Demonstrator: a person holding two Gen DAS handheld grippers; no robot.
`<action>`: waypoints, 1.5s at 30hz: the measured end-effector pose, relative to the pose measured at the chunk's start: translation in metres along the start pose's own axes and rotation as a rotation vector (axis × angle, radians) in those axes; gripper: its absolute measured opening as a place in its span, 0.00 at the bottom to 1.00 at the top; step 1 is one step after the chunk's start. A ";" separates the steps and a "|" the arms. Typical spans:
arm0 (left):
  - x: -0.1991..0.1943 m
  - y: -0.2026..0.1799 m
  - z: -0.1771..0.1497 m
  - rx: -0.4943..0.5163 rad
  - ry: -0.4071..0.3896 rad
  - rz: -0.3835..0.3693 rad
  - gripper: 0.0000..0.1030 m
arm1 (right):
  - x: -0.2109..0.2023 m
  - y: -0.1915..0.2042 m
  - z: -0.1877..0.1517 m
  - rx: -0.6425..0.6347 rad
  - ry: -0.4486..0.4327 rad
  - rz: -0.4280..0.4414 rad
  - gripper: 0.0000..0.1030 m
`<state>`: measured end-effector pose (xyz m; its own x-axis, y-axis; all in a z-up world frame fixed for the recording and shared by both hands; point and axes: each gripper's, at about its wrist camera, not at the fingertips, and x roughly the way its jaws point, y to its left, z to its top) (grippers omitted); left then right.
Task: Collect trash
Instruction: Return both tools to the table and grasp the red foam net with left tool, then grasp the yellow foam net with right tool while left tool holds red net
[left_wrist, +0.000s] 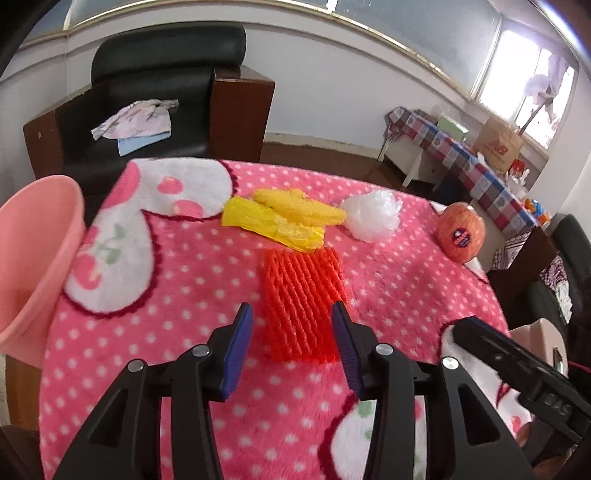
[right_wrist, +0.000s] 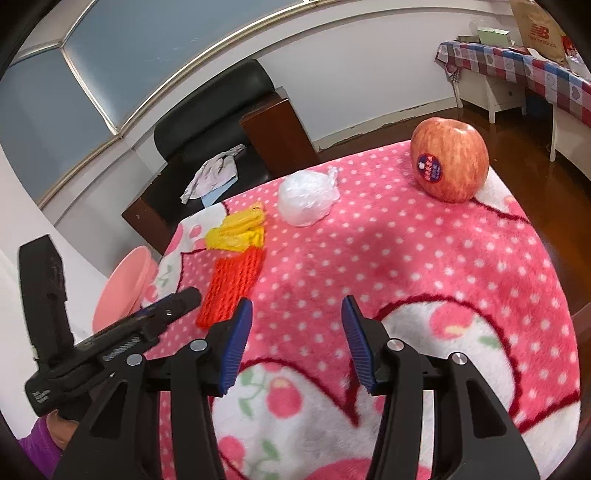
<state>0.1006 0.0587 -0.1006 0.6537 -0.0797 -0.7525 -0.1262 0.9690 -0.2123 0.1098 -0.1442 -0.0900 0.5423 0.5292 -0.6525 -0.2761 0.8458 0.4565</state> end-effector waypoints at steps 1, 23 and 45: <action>0.007 -0.001 0.001 0.001 0.013 0.014 0.42 | 0.001 -0.001 0.001 0.001 -0.001 -0.002 0.50; -0.019 0.015 -0.007 0.018 -0.107 0.014 0.10 | 0.057 0.046 0.046 -0.103 0.031 0.108 0.50; -0.045 0.069 -0.013 -0.098 -0.137 0.022 0.10 | 0.131 0.065 0.058 -0.132 0.137 0.037 0.15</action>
<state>0.0522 0.1260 -0.0895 0.7448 -0.0192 -0.6670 -0.2100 0.9421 -0.2616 0.2093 -0.0236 -0.1105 0.4189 0.5568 -0.7173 -0.4003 0.8223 0.4045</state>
